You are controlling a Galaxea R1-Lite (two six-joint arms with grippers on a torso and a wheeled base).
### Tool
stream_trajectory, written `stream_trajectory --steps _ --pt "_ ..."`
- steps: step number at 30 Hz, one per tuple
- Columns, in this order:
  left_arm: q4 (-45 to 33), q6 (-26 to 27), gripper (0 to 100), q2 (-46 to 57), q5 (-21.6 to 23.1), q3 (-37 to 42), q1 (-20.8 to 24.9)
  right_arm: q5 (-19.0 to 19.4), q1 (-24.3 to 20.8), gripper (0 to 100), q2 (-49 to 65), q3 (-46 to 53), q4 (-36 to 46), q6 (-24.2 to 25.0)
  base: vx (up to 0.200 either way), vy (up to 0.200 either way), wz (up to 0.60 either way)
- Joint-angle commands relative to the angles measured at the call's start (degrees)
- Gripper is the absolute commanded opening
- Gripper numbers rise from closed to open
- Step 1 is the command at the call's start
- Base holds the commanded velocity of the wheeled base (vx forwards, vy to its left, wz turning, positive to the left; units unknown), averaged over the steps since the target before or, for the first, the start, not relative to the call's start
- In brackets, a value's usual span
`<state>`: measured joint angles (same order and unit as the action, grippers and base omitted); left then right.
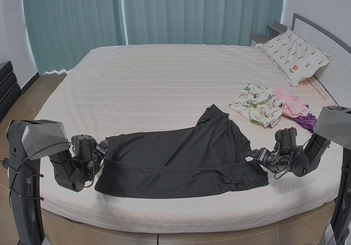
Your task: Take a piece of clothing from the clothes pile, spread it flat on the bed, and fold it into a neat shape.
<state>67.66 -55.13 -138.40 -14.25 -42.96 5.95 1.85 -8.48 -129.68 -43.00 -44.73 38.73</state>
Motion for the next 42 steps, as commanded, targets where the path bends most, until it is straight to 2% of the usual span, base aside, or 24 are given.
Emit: stream_trajectory --steps 1,2,6,7,9,11,19,27,28,35,37,42 --pt "0.11 1.51 100 5.68 7.75 7.36 -2.96 0.08 0.05 100 0.22 0.55 -0.01 0.03 0.000 0.000 0.00" --pt "0.11 2.30 100 6.30 9.42 8.51 -3.40 0.08 0.05 100 0.22 0.55 -0.01 0.03 0.000 0.000 0.00" --pt "0.19 11.36 100 8.59 17.33 15.98 -5.95 0.26 -0.04 100 0.40 1.16 -0.10 -0.06 0.000 0.000 0.00" --pt "0.19 11.36 100 8.59 17.33 15.98 -5.95 0.26 -0.04 100 0.40 1.16 -0.10 -0.06 0.000 0.000 0.00" --pt "1.60 17.51 100 8.50 21.37 19.84 -6.83 0.26 -0.04 100 0.40 1.16 -0.10 -0.06 0.000 0.000 0.00" --pt "4.15 20.23 100 7.79 23.04 21.60 -6.92 0.26 -0.04 100 0.40 1.16 -0.01 -0.06 0.000 0.000 0.00" --pt "11.44 24.89 100 2.35 23.22 23.36 -5.42 0.26 -0.13 100 0.31 1.25 -0.01 -0.15 0.000 0.000 0.00" --pt "11.80 25.51 100 1.11 23.22 24.24 -3.40 0.26 -0.13 100 0.31 1.25 -0.01 -0.23 0.000 0.000 0.00" --pt "11.80 25.51 0 0.85 23.13 24.15 -2.96 0.26 -0.04 100 0.31 1.25 -0.01 -0.23 0.000 0.000 0.00" --pt "12.59 25.68 0 -0.38 20.58 24.77 -2.43 0.26 -0.13 100 0.40 1.25 -0.01 -0.23 0.000 0.000 0.00" --pt "13.03 25.95 0 -0.20 18.12 27.23 -2.52 0.26 -0.04 100 0.40 1.34 -0.10 -0.15 0.000 0.000 0.00" --pt "13.03 29.37 0 0.24 15.92 30.92 -2.87 0.34 -0.04 100 0.40 1.51 -0.10 -0.23 0.000 0.000 0.00"
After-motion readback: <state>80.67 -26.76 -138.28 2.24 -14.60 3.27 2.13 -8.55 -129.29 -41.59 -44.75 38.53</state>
